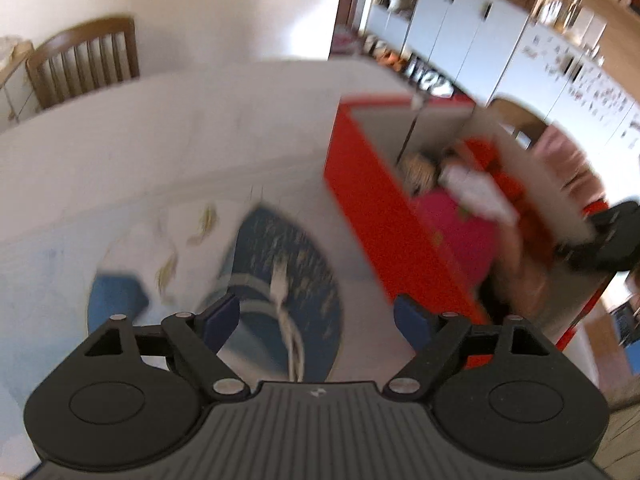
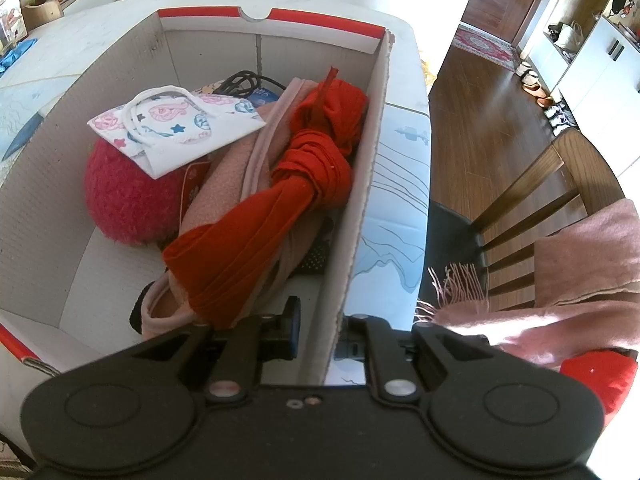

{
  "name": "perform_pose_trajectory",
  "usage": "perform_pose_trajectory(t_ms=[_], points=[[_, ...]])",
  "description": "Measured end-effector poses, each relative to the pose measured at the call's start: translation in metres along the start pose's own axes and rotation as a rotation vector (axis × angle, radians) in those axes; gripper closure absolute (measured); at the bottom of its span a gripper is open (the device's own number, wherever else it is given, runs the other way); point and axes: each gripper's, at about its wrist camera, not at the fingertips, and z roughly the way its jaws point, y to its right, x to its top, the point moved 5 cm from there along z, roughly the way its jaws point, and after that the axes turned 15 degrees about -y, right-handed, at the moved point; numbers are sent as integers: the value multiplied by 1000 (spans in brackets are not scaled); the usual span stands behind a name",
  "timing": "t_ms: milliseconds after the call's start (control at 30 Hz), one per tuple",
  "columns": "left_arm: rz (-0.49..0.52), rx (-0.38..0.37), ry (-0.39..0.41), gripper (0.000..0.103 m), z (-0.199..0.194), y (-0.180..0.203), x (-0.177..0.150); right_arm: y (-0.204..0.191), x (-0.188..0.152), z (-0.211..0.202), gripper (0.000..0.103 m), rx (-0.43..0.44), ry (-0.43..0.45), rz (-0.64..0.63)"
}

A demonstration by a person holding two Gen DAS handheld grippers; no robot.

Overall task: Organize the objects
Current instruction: 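Return the left gripper to the white cable and grasp it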

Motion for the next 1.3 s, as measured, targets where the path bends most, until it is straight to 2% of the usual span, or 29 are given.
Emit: perform_pose_trajectory(t_ms=[100,300,633,667,733,800,1033,1167,1300], points=[[8,15,-47,19,23,3,-13,-1,1,-1,90,-2,0,-2],[17,85,-78,19,51,9,-23,-2,2,-1,90,-3,-1,-2],[24,165,-67,20,64,8,-30,-2,2,-1,90,-2,-1,-1],[17,170,-68,22,65,7,-30,-2,2,-1,90,-2,0,-1],[6,167,-79,45,67,6,-31,-2,2,-1,90,-3,-1,-2],[-8,163,-78,49,67,4,-32,-2,2,-1,90,-2,0,-1],[-29,143,-79,93,65,6,-30,-2,2,-1,90,-2,0,-1],[-56,128,-82,97,63,4,-30,0,1,-1,90,-2,0,-1],[-99,97,-40,98,47,-1,-28,0,1,-1,90,-3,0,-1]])
